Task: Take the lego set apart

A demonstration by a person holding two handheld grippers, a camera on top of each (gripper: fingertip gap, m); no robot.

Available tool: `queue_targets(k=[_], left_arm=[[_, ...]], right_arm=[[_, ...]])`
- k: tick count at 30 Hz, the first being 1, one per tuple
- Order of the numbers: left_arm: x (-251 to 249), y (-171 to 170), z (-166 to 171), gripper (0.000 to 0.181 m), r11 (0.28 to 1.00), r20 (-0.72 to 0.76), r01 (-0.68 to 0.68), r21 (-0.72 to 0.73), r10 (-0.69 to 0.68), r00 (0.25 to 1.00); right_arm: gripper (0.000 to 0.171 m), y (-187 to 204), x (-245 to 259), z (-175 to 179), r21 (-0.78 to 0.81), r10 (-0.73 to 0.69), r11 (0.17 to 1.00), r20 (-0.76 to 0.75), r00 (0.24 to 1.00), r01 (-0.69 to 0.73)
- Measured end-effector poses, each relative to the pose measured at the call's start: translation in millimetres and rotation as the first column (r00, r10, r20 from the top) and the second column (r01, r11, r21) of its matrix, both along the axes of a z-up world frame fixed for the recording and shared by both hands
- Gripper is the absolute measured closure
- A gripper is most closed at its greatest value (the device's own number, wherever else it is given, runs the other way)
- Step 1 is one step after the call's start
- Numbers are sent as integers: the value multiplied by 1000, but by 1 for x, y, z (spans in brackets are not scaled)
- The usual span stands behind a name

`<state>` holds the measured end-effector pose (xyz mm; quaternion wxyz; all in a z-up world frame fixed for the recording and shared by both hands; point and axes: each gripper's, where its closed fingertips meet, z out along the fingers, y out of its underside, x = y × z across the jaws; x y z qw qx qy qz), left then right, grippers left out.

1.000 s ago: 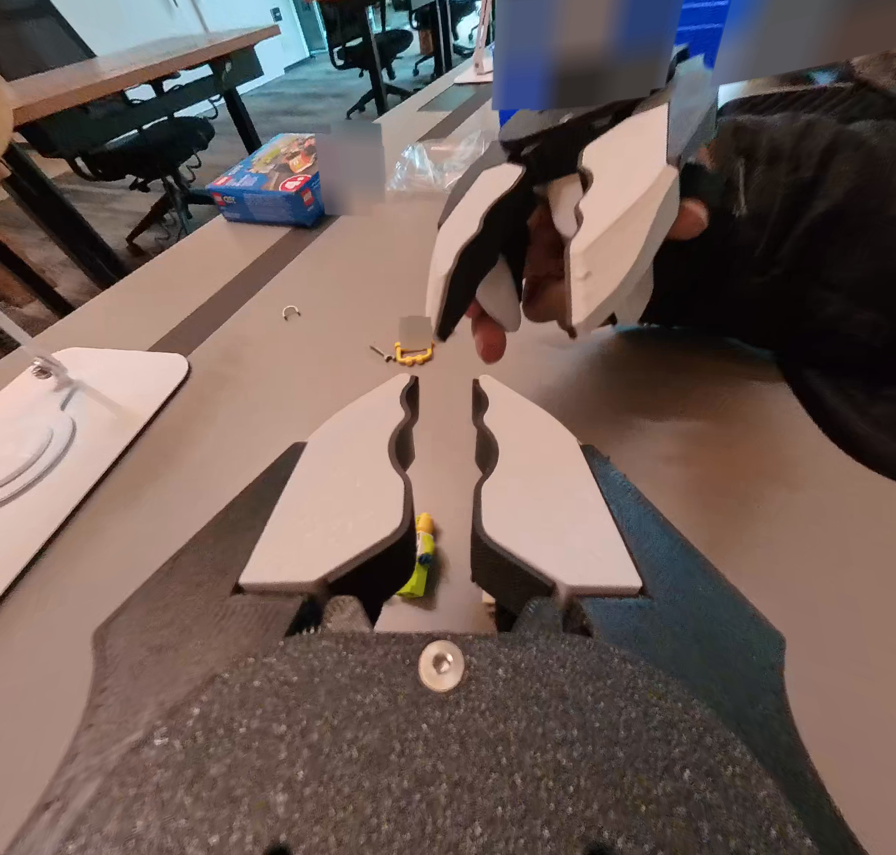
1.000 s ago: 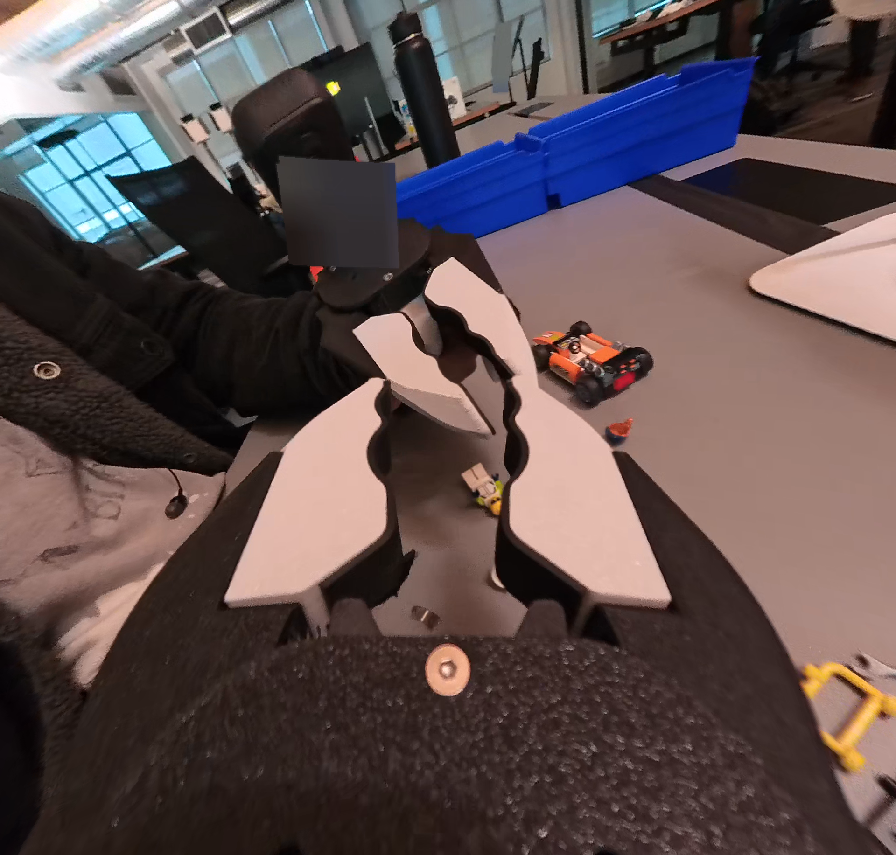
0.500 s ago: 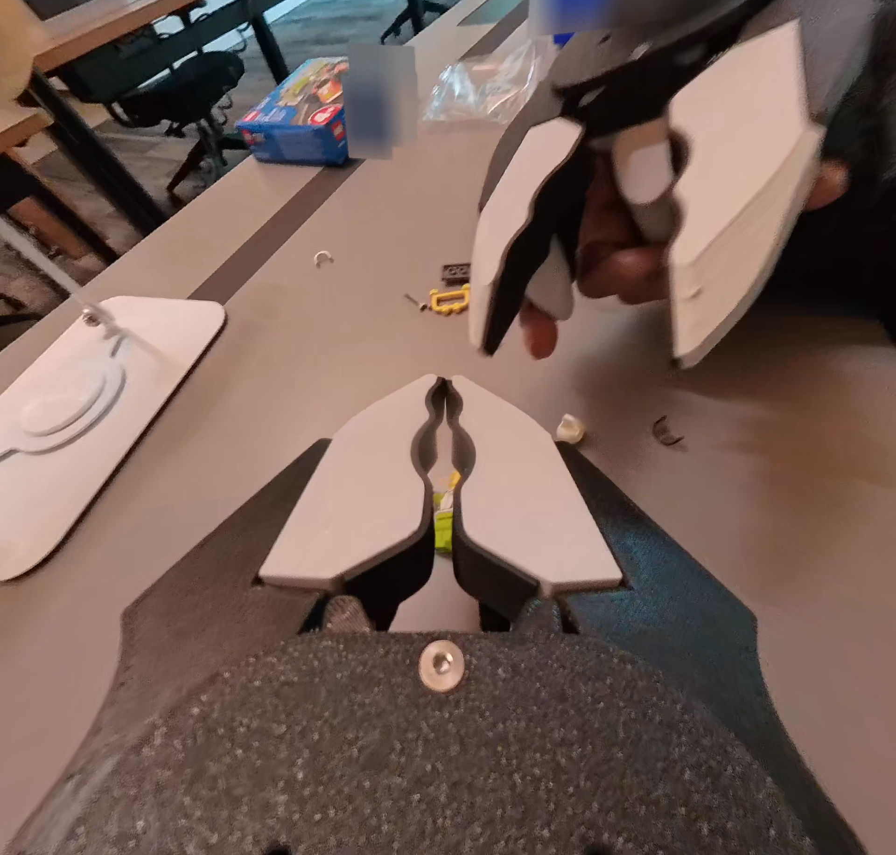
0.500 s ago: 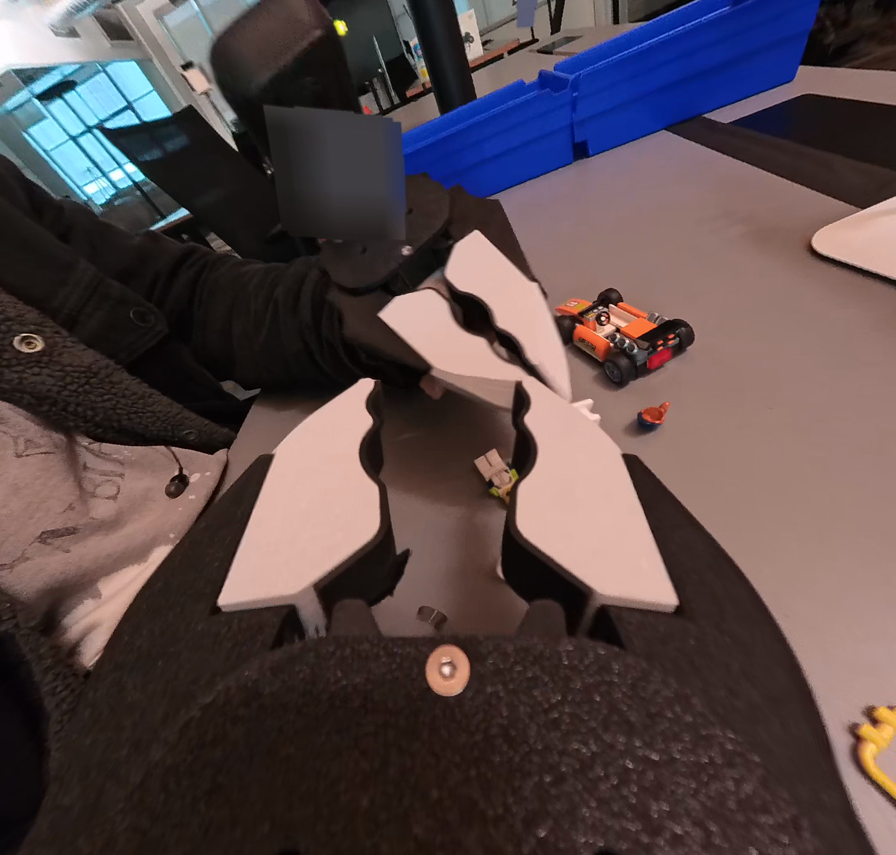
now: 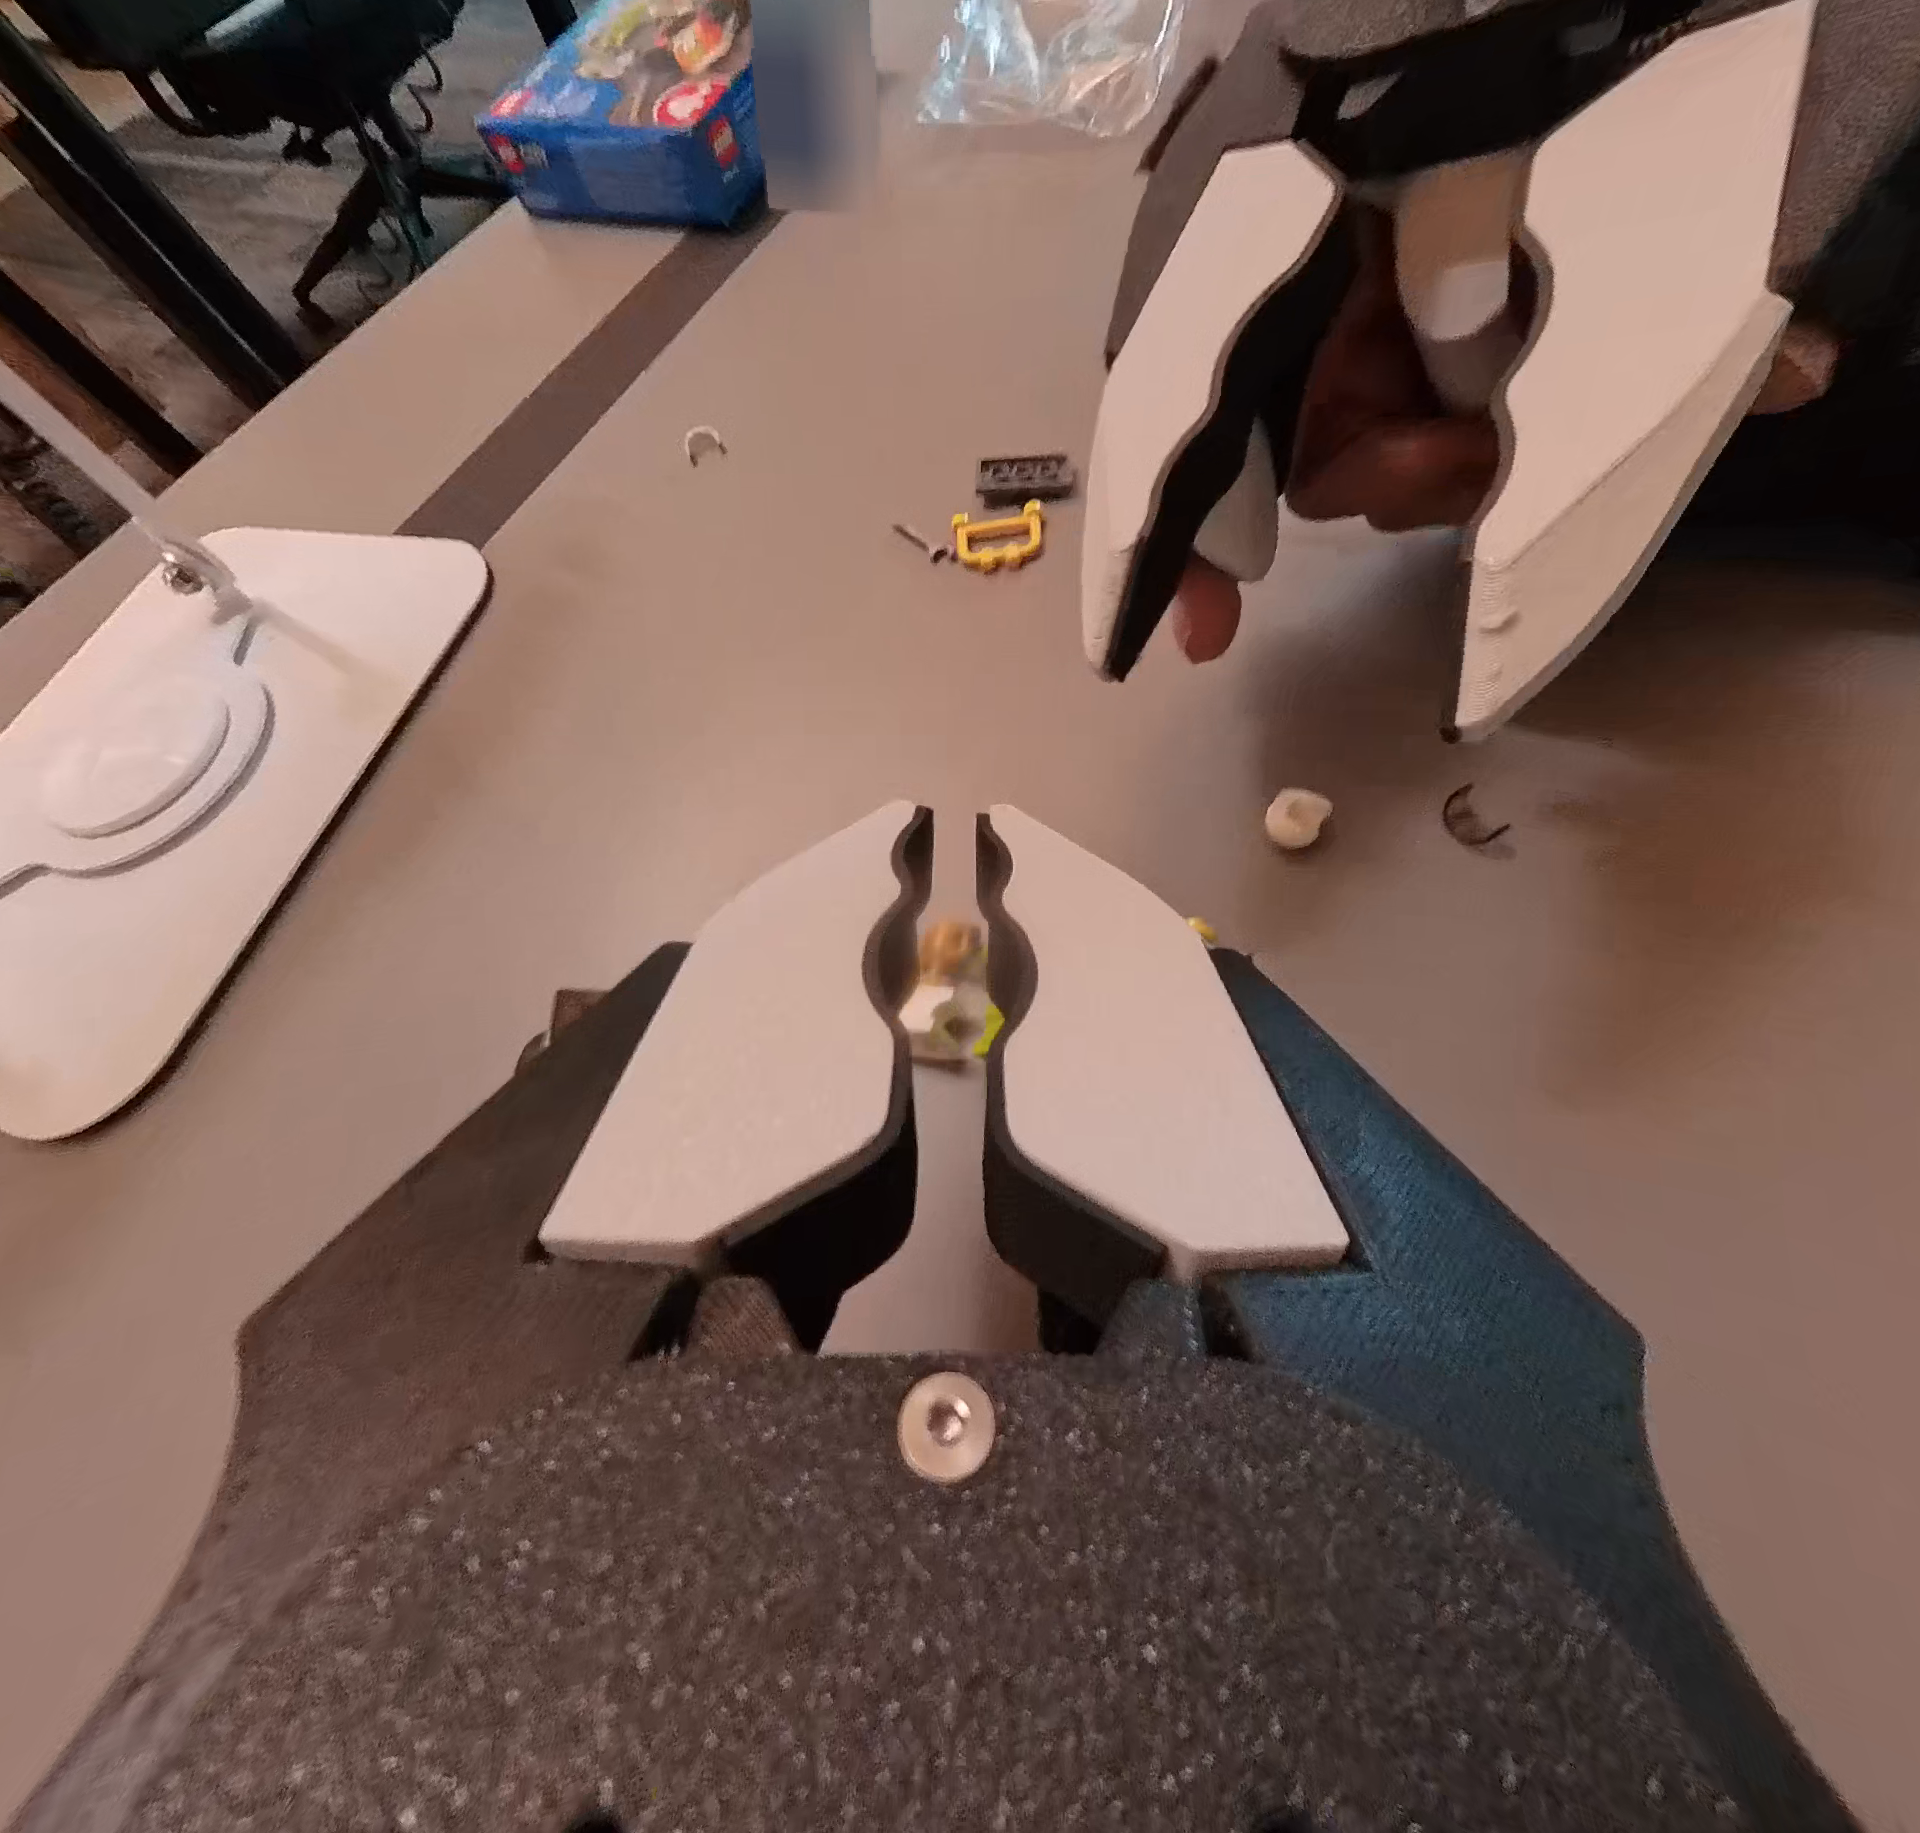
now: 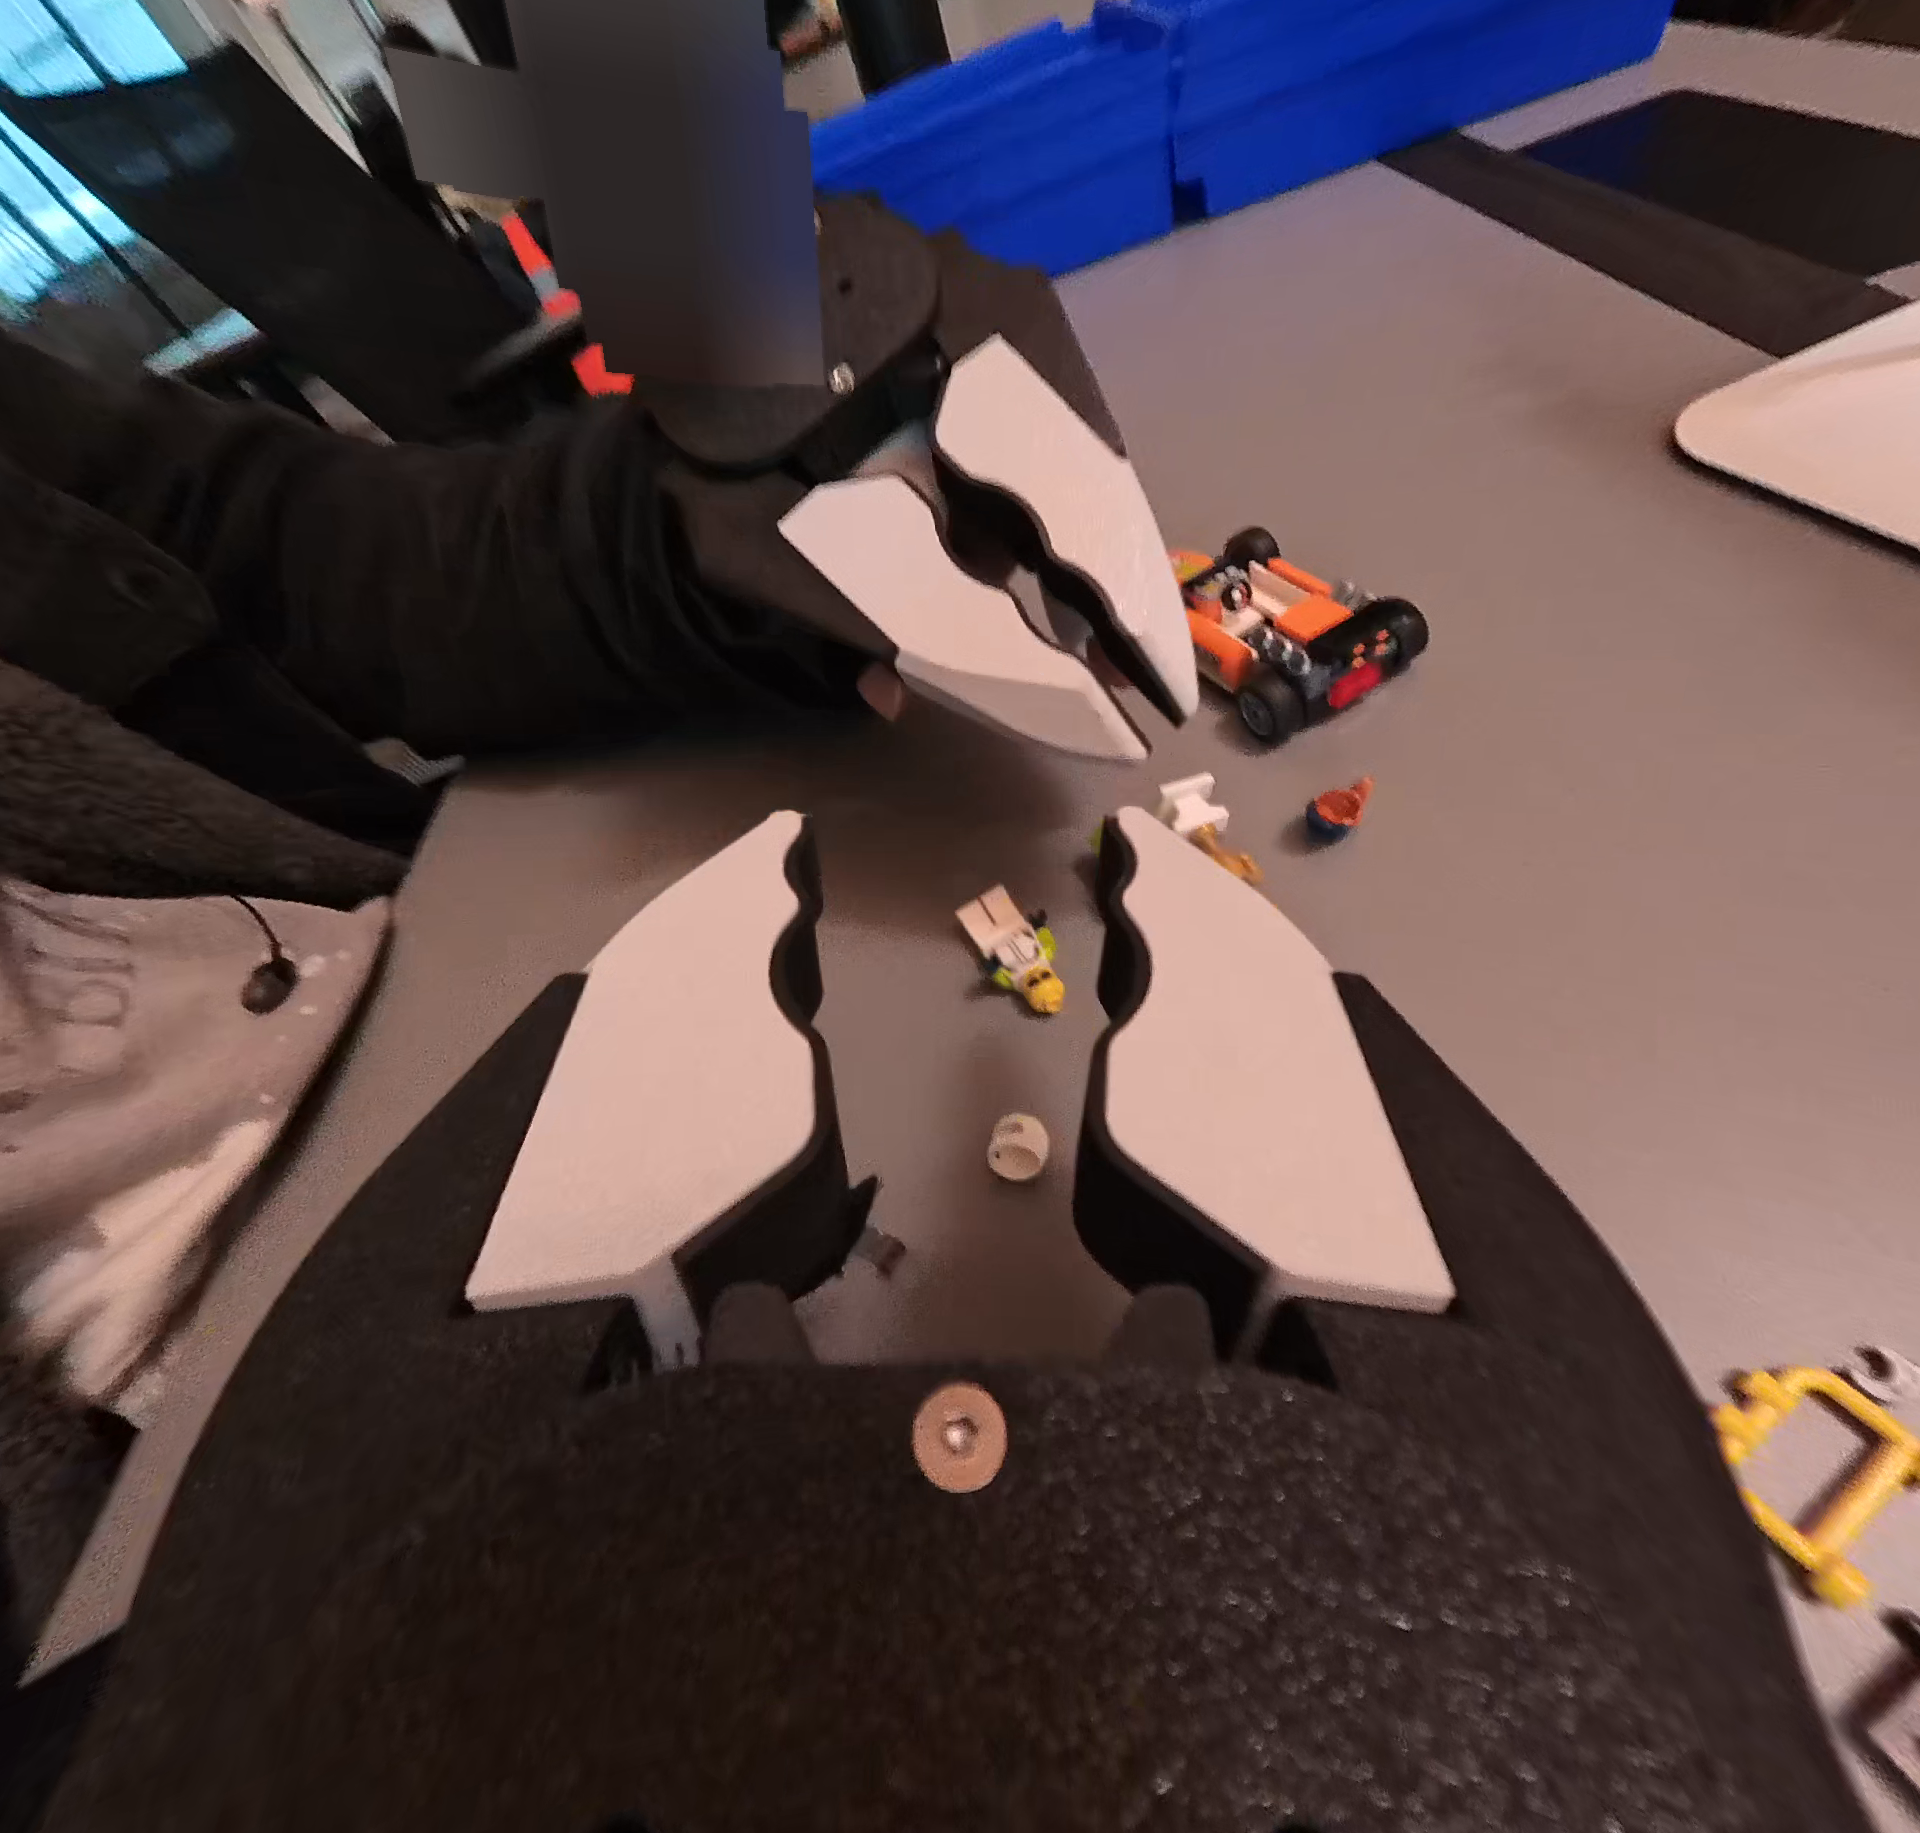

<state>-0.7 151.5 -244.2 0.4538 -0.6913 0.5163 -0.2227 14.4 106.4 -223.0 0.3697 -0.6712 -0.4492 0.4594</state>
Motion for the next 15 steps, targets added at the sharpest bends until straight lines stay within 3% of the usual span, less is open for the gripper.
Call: queue_targets(k=[4, 8, 15], left_arm=[[-11, -2, -21, 168, 998, -116, 36, -47, -41, 992], [-16, -15, -45, 164, 988, -225, 103, -114, -126, 966], [-17, -28, -51, 164, 977, -284, 169, -127, -199, 938]], right_arm=[[121, 4, 1, -28, 69, -32, 997, 195, 980, 19], [121, -4, -4, -45, 83, 7, 996, 299, 954, -34], [129, -6, -7, -70, 185, -7, 978, 486, 874, -96]])
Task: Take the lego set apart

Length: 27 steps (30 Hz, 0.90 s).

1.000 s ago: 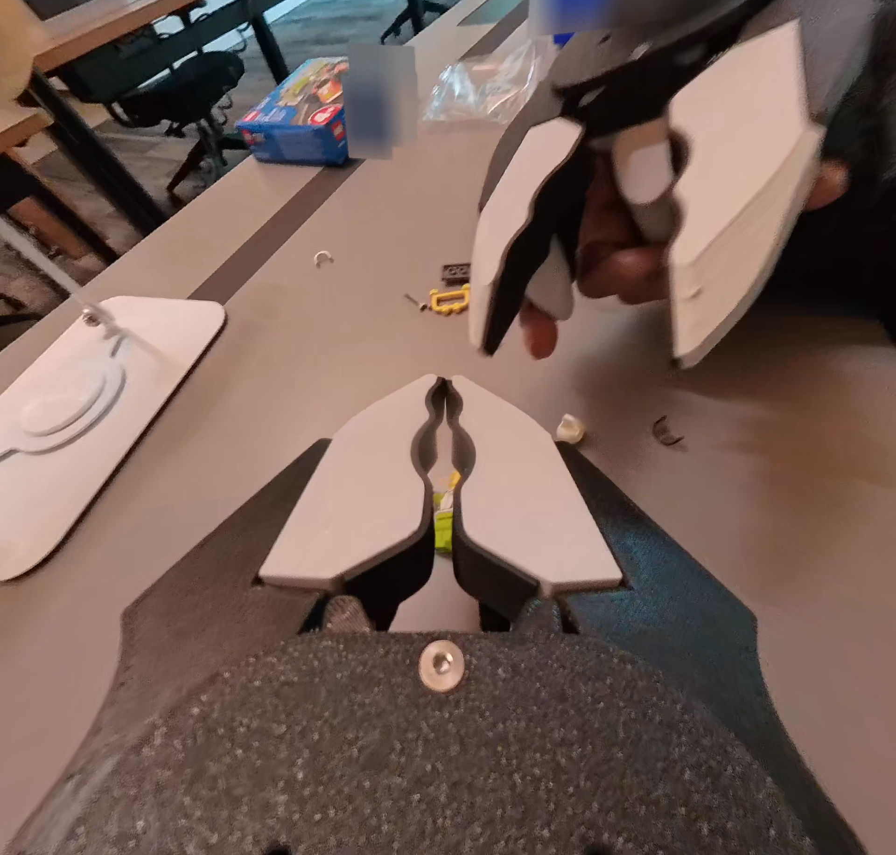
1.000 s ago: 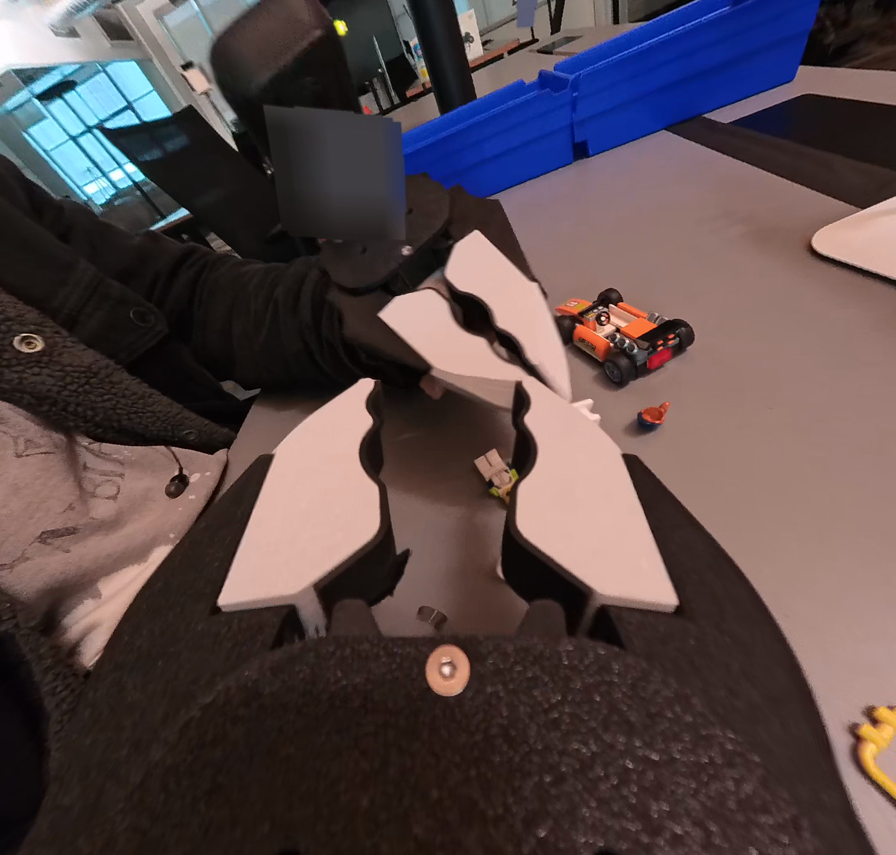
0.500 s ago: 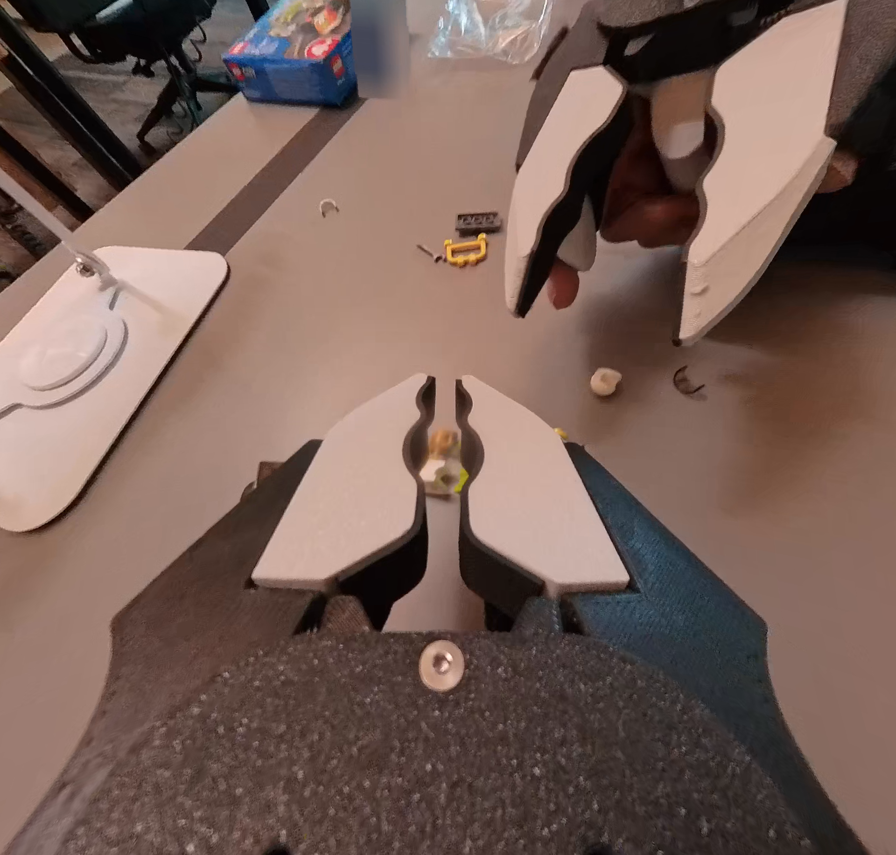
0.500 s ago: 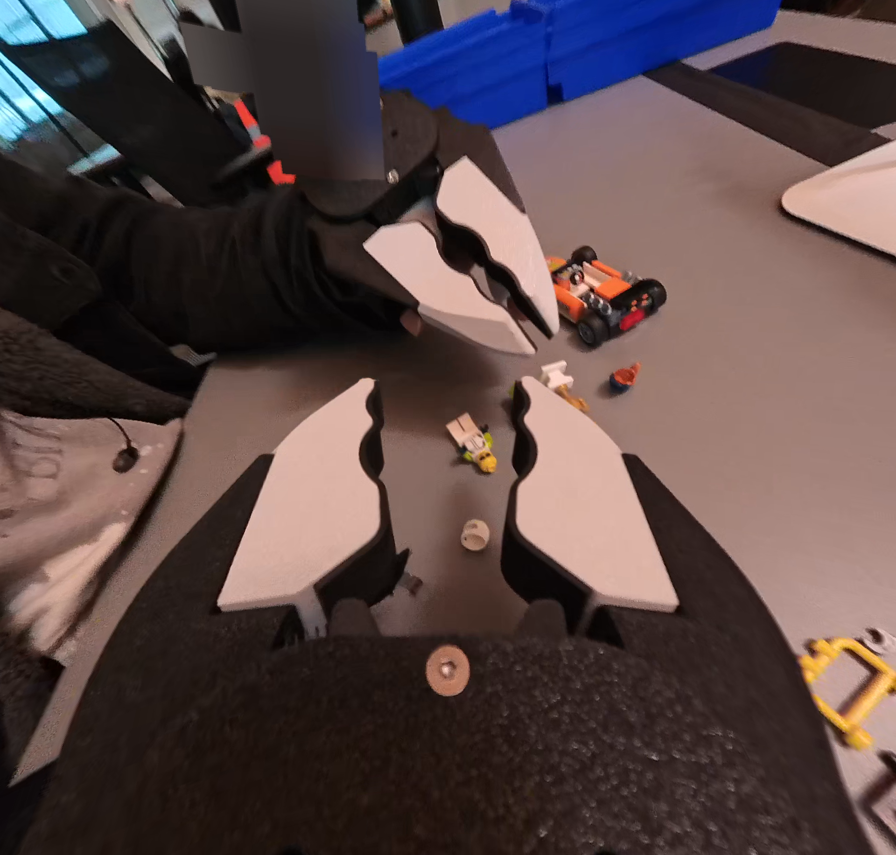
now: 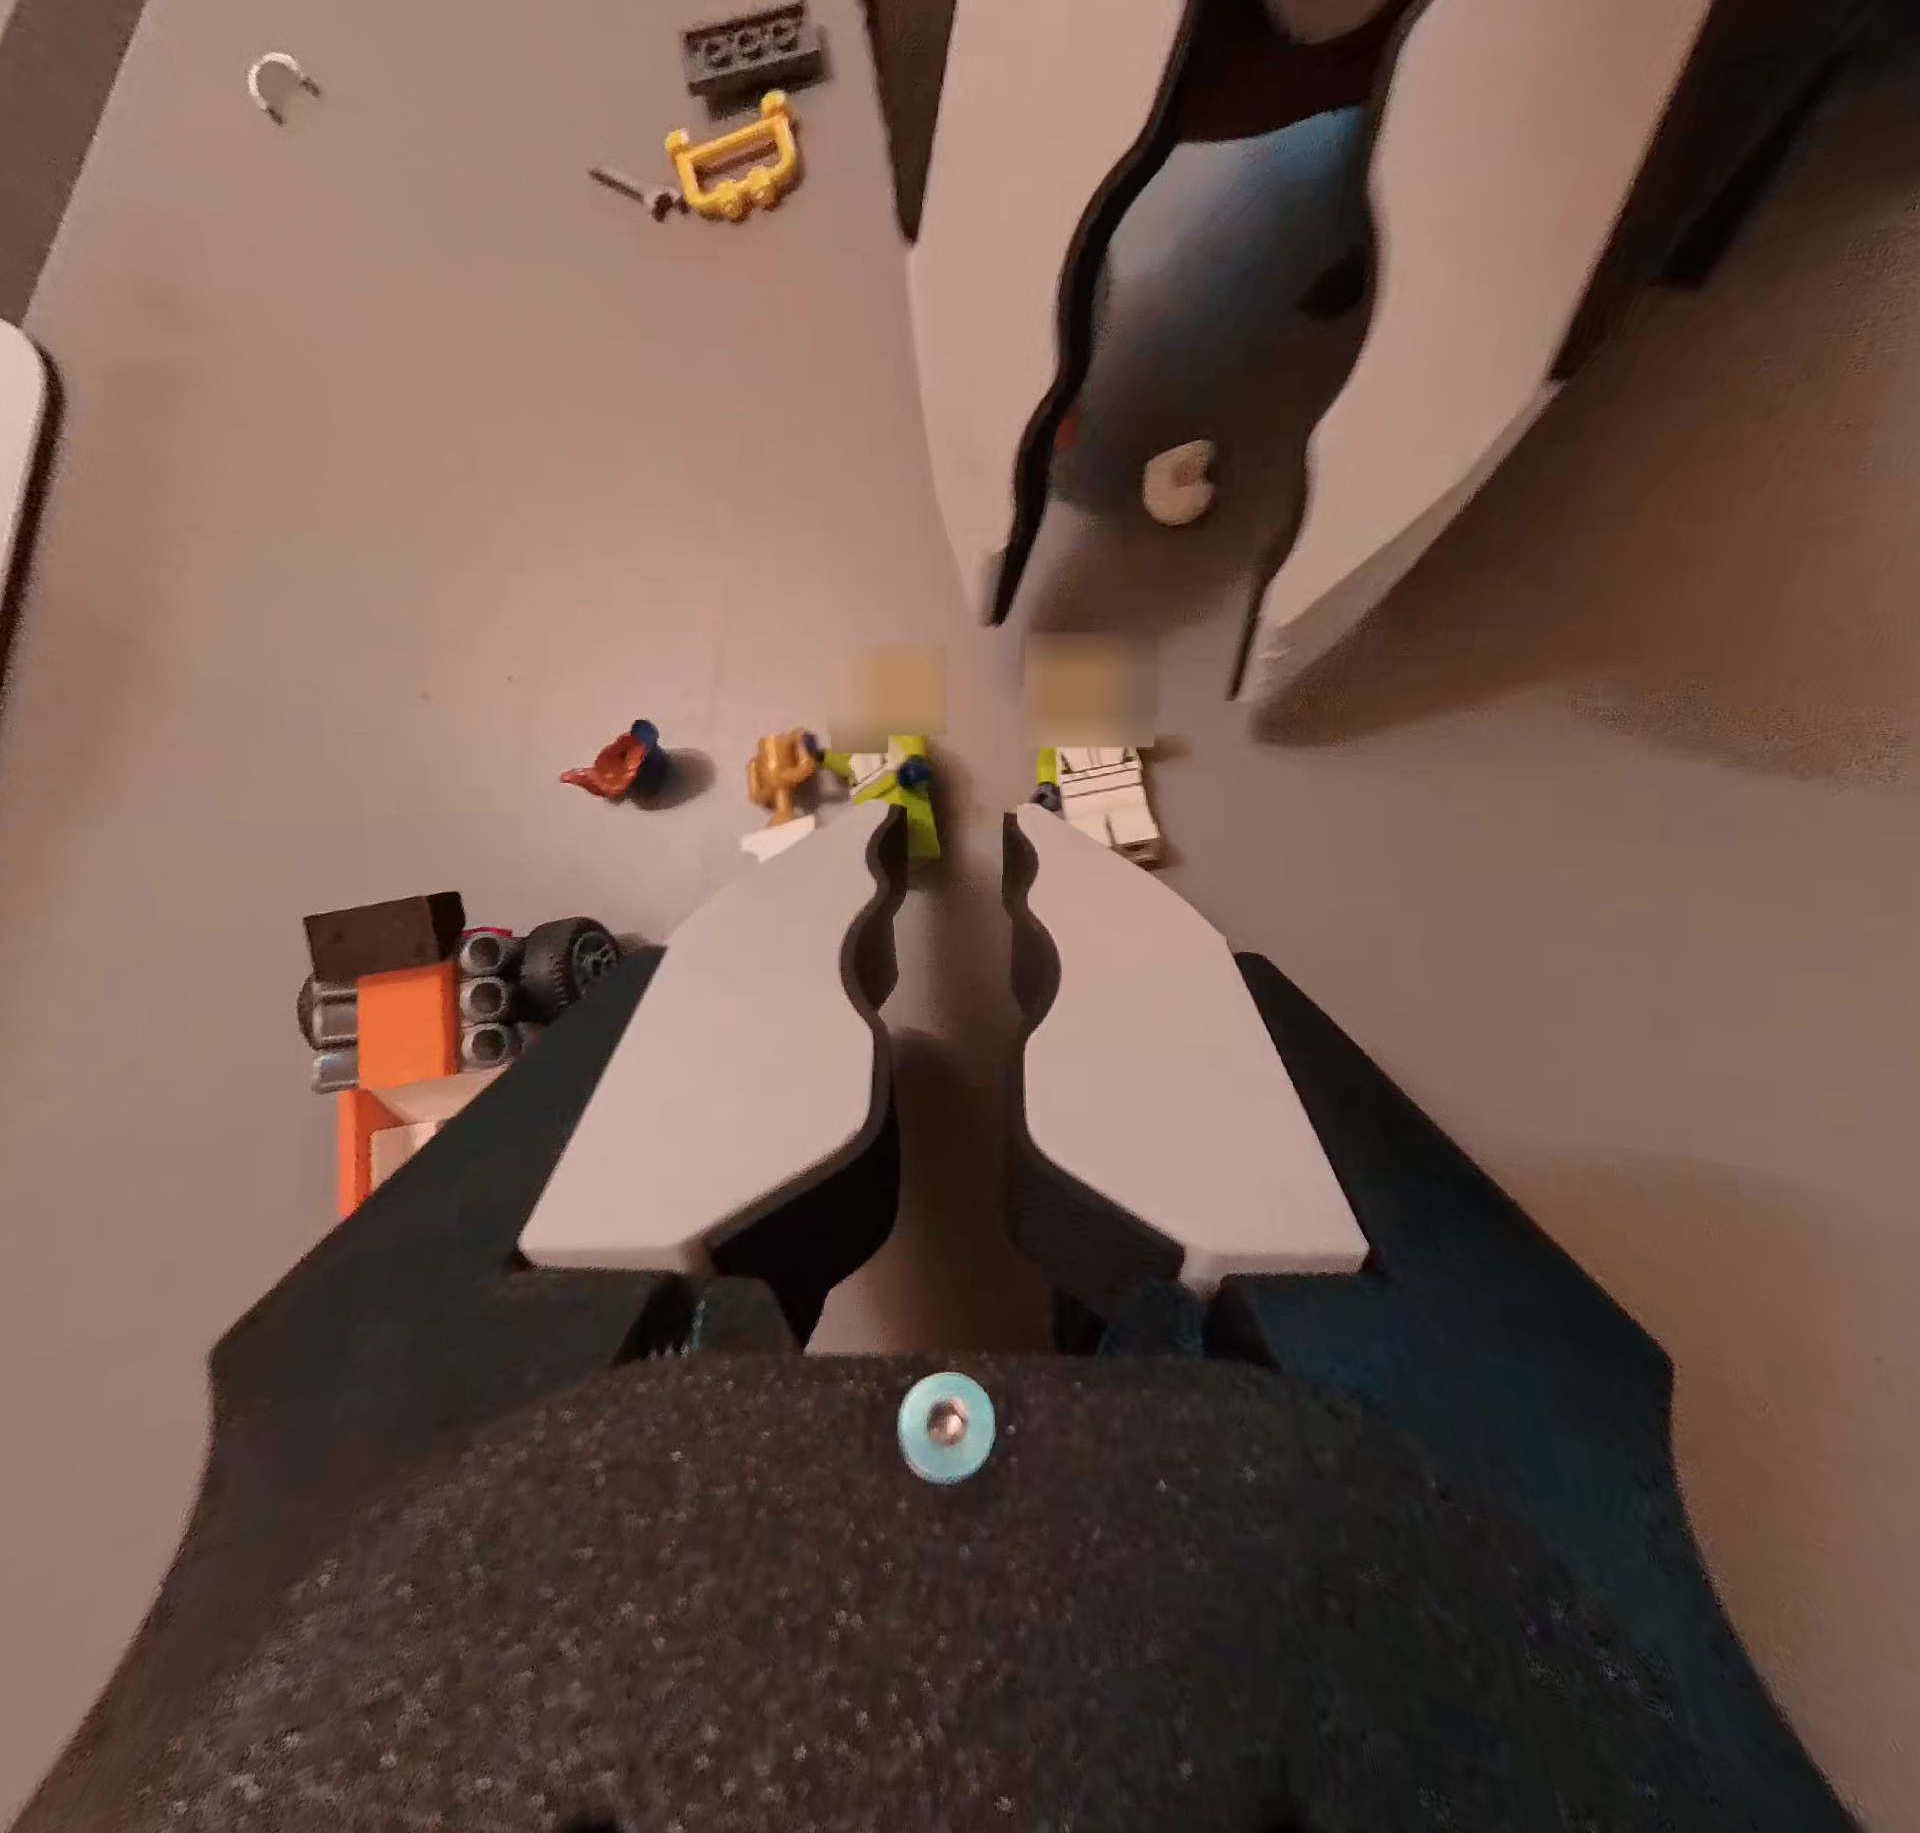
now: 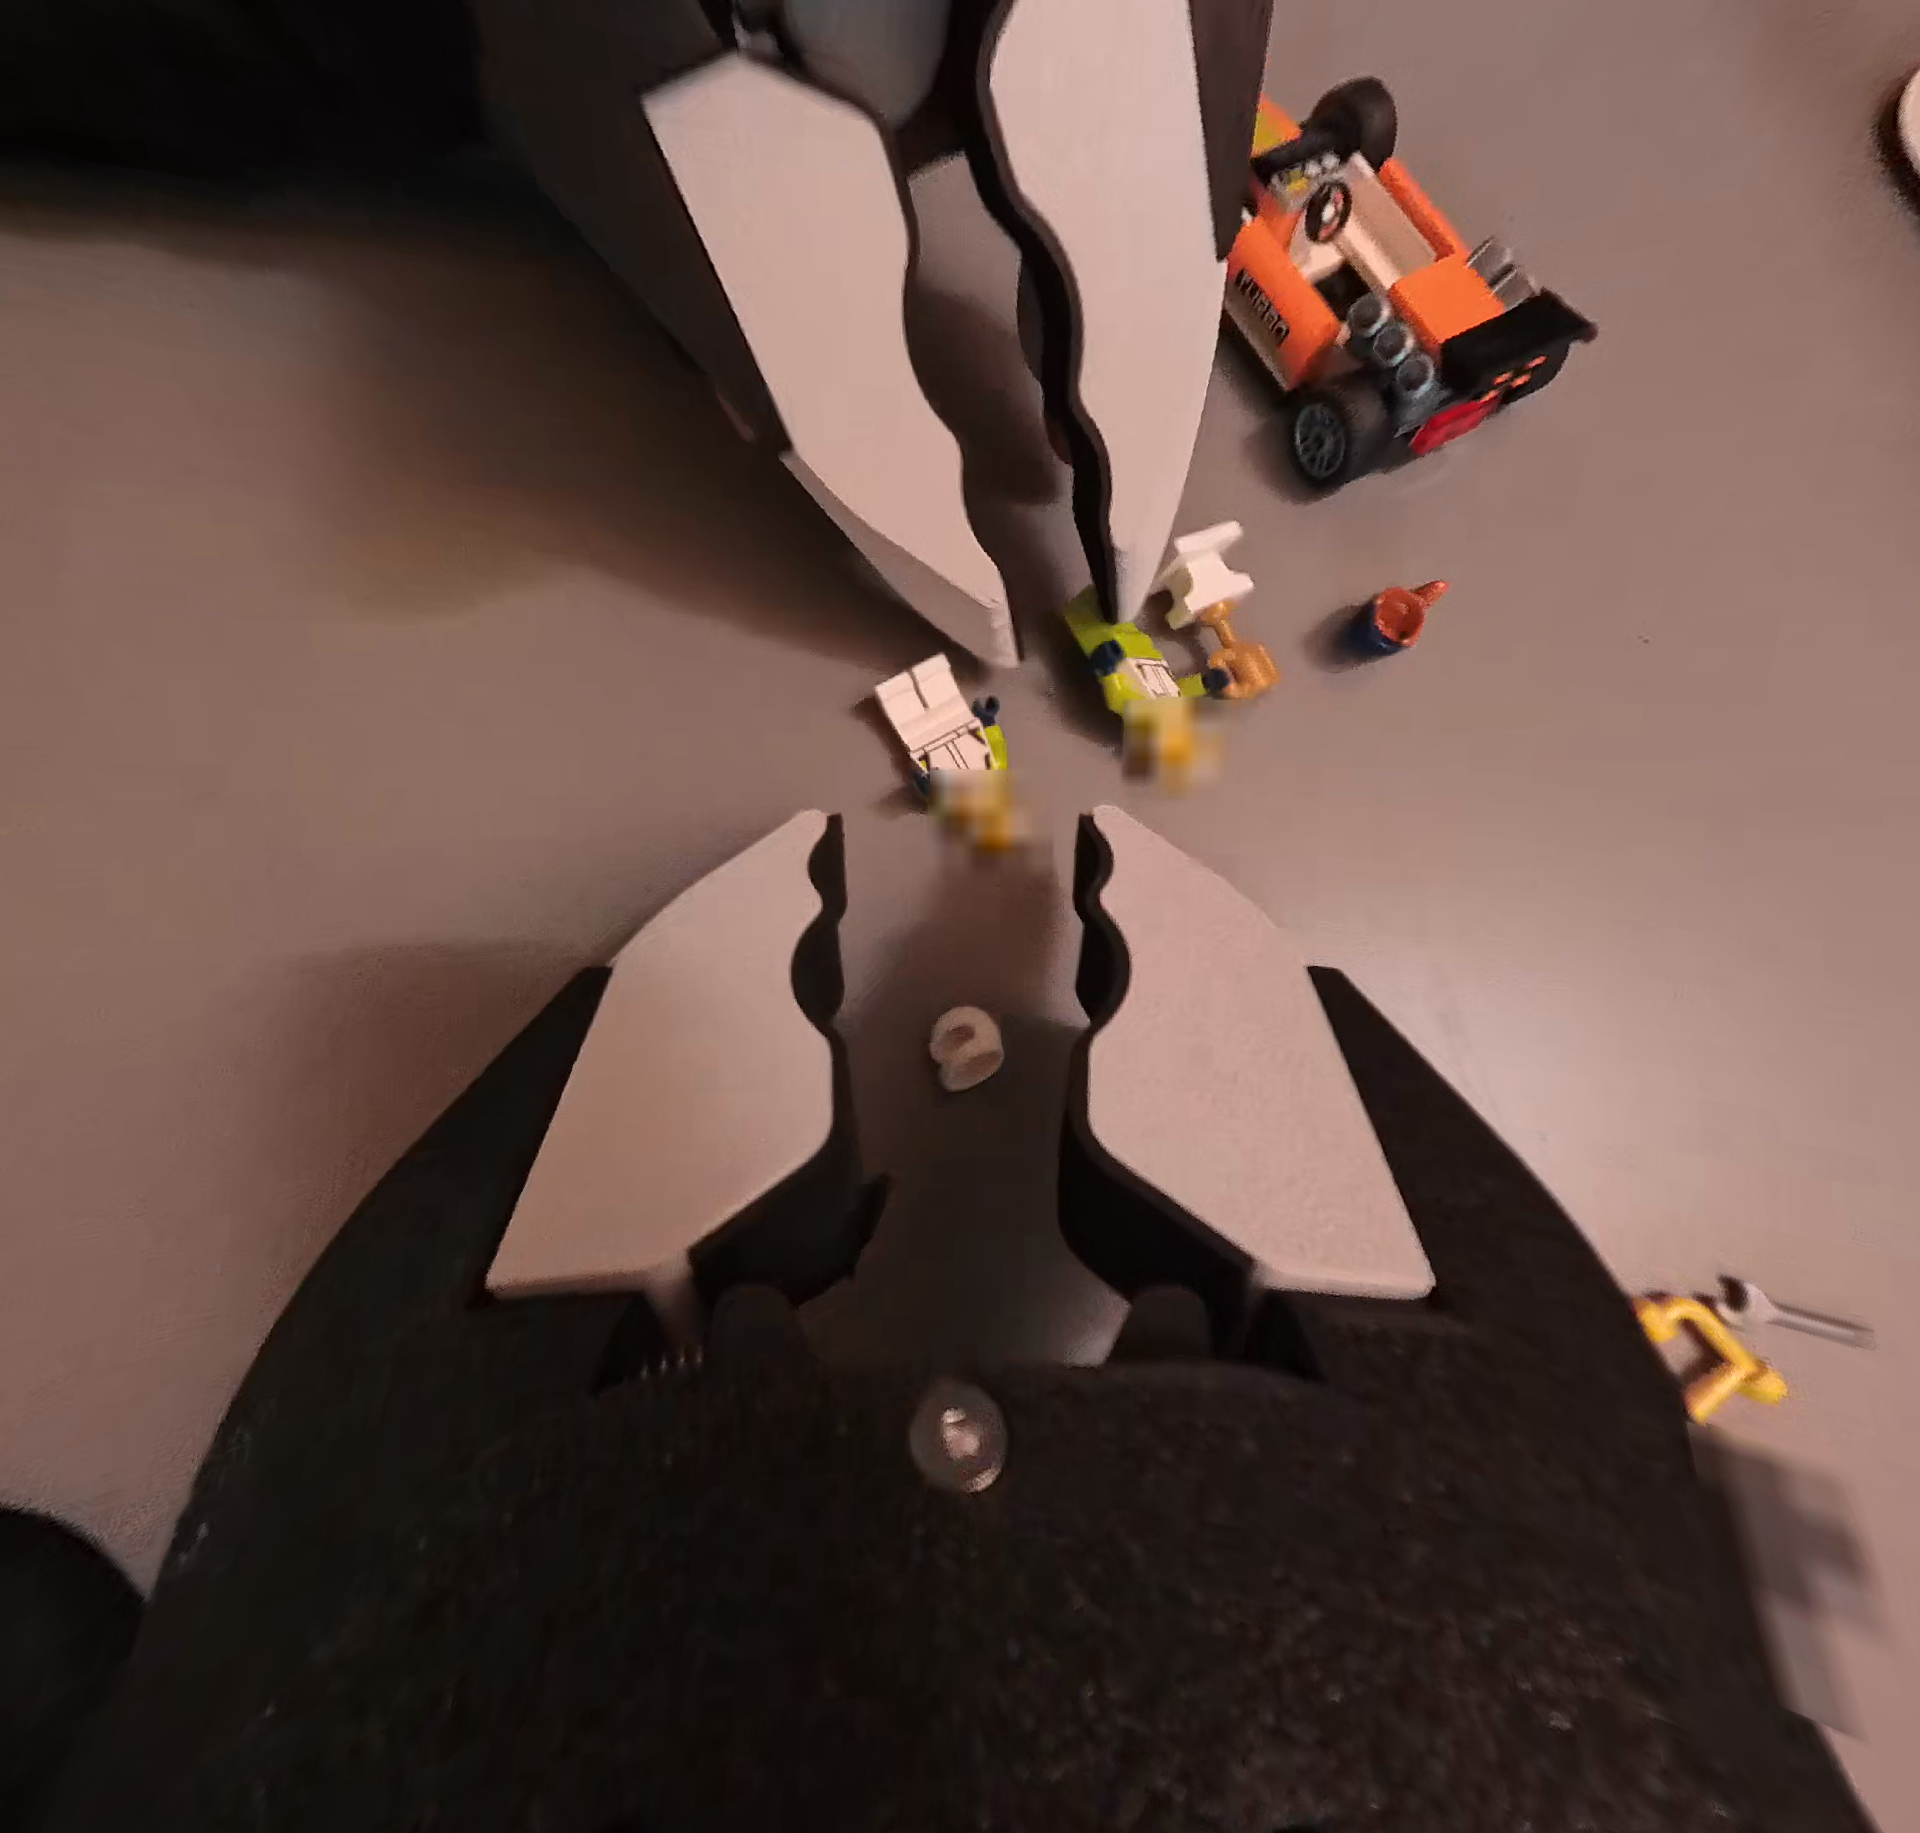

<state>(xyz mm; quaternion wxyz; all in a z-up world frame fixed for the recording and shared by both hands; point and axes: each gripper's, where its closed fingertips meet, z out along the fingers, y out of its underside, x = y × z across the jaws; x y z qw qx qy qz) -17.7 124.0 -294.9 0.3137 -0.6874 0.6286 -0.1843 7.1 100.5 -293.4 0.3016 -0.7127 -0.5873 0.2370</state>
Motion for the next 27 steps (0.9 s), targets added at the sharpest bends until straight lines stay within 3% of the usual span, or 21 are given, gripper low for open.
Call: queue_targets(k=[6, 13, 17, 22, 27], left_arm=[[0, -17, 6, 164, 994, 20, 82, -65, -81, 997], [1, -29, -2, 155, 987, -20, 133, -85, -135, 991], [4, -27, 2, 150, 989, 2, 136, -52, -136, 991], [10, -27, 8, 159, 984, 3, 169, 57, -169, 986], [17, -34, 22, 159, 980, 77, 193, 51, -197, 977]], right_arm=[[143, 7, -5, -10, 122, 14, 992, 109, 994, -28], [161, 2, -8, -12, 79, 56, 995, 126, 990, -67], [161, -2, -12, -2, 102, 78, 991, 69, 995, -85], [161, -6, -13, 15, 90, 81, 993, -16, 997, -79], [161, -13, -6, 29, 20, 95, 995, -100, 990, -94]])
